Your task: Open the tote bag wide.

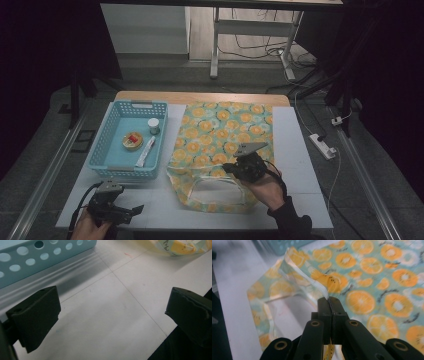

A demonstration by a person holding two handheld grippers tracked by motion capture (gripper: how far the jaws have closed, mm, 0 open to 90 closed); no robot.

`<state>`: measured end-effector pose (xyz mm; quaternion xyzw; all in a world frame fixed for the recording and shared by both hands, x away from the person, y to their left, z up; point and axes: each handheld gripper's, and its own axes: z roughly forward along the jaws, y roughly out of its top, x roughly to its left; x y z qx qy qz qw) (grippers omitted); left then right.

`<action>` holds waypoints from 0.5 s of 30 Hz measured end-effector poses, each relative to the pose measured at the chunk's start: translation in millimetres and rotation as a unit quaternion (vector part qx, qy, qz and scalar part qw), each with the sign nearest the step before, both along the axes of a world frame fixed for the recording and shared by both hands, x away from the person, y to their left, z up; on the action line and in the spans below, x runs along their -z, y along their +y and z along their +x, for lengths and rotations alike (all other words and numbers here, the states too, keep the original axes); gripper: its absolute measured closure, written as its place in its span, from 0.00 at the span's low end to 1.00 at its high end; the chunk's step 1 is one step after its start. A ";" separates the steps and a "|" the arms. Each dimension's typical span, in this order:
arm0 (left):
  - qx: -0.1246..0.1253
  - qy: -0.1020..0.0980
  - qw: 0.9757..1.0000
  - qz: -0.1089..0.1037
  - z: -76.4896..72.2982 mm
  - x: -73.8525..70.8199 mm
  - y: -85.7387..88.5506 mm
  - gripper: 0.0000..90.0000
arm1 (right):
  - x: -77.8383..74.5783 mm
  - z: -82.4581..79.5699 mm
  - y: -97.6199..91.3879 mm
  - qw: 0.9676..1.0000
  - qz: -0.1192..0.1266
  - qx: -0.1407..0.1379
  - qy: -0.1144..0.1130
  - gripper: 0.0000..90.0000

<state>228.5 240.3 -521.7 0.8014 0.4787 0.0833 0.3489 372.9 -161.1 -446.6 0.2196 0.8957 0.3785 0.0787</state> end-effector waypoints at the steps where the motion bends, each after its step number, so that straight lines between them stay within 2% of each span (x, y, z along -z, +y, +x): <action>1: 0.000 0.001 1.000 0.000 0.1 0.0 0.1 0.00 | -2.8 3.5 -1.1 1.000 0.004 0.001 0.000 0.99; 5: 0.000 0.001 1.000 0.000 0.1 0.0 0.2 0.00 | -13.3 19.5 -6.5 1.000 0.027 0.010 0.009 0.99; 9: 0.000 0.001 1.000 0.000 0.2 0.0 0.3 0.00 | -22.4 33.7 -8.4 0.999 0.037 0.017 0.010 0.99; 15: 0.000 0.000 1.000 -0.001 0.3 0.0 0.6 0.00 | -35.7 53.3 -9.1 0.999 0.041 0.025 -0.001 1.00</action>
